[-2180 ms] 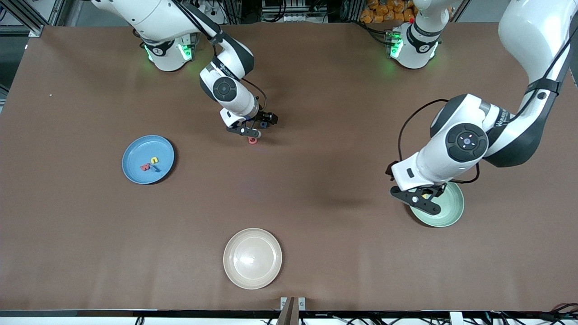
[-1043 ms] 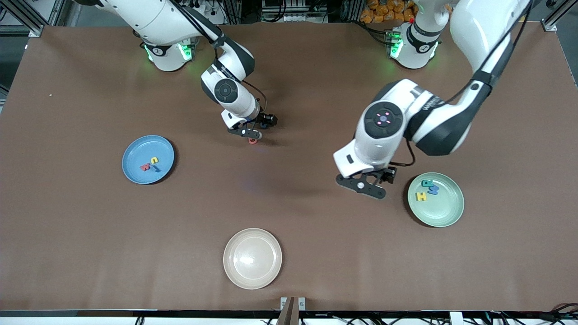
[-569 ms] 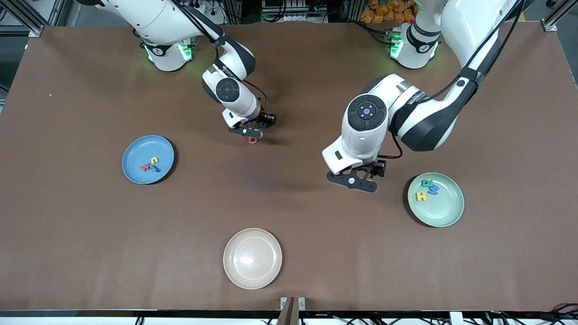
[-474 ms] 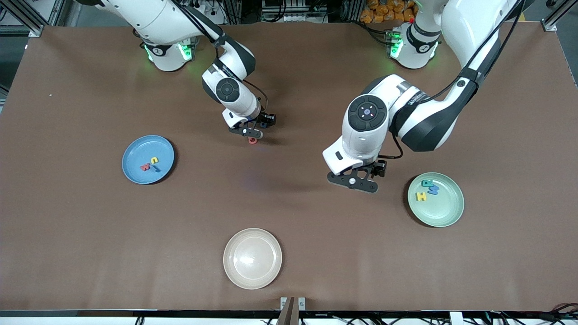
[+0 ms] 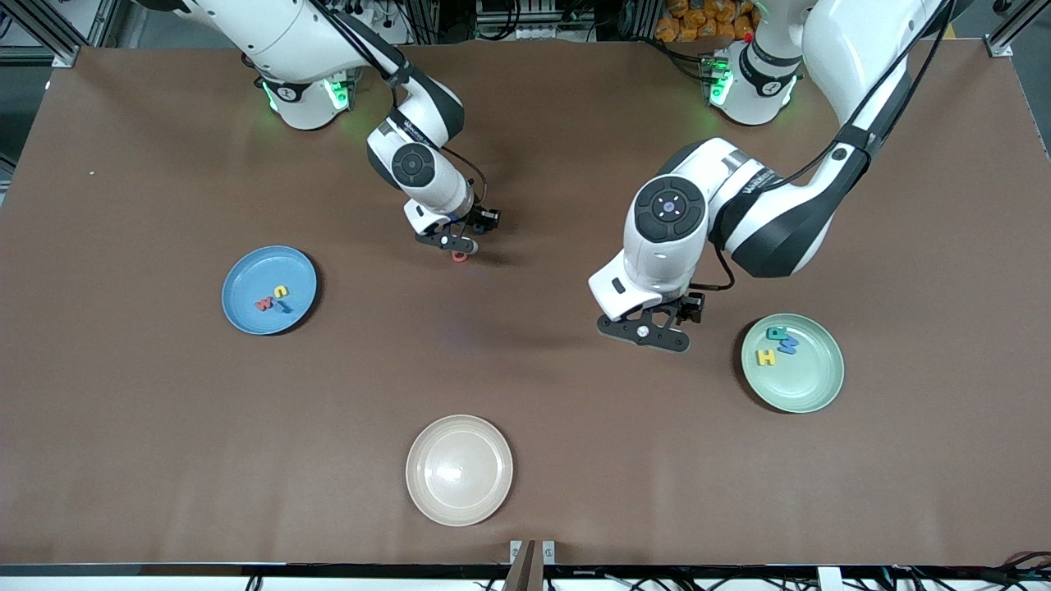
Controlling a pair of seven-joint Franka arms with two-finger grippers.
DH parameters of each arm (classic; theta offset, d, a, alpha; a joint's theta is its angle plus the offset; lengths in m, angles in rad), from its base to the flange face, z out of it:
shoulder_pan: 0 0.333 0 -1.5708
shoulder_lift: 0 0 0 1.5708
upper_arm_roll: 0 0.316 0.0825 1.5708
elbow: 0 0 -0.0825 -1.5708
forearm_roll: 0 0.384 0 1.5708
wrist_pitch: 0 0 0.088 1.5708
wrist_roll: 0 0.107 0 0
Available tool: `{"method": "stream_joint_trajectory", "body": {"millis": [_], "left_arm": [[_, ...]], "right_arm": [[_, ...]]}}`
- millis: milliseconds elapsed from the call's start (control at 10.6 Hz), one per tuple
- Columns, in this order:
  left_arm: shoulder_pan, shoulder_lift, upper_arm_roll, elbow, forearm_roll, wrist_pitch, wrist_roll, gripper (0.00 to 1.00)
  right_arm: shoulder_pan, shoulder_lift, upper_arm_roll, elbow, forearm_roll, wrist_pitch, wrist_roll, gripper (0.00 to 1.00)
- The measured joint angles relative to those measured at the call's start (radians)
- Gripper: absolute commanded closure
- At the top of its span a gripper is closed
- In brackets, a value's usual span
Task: Sort upper and lower case letters into plates
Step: 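Grasp the blue q with the right gripper while the left gripper returns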
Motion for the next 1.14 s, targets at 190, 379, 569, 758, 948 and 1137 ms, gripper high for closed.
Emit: {"method": "stream_joint_trajectory", "body": {"millis": [190, 379, 569, 758, 948, 1137], "left_arm": [[0.000, 0.001, 0.001, 0.000, 0.000, 0.000, 0.000, 0.00], [0.000, 0.001, 0.001, 0.000, 0.000, 0.000, 0.000, 0.00], [0.000, 0.002, 0.002, 0.000, 0.000, 0.000, 0.000, 0.00], [0.000, 0.002, 0.002, 0.000, 0.000, 0.000, 0.000, 0.00], [0.000, 0.002, 0.001, 0.001, 0.000, 0.000, 0.000, 0.00], [-0.001, 0.002, 0.001, 0.001, 0.000, 0.000, 0.000, 0.00]], "right_arm": [[0.001, 0.001, 0.000, 0.006, 0.000, 0.002, 0.000, 0.79], [0.001, 0.001, -0.001, 0.011, 0.000, 0.002, 0.000, 0.84], [0.002, 0.002, -0.002, 0.013, 0.000, 0.001, 0.002, 0.98], [0.001, 0.002, -0.015, 0.031, -0.001, -0.012, 0.011, 1.00], [-0.004, 0.000, -0.021, 0.093, -0.001, -0.112, 0.037, 1.00], [-0.038, -0.015, -0.021, 0.178, -0.002, -0.255, 0.070, 1.00]]}}
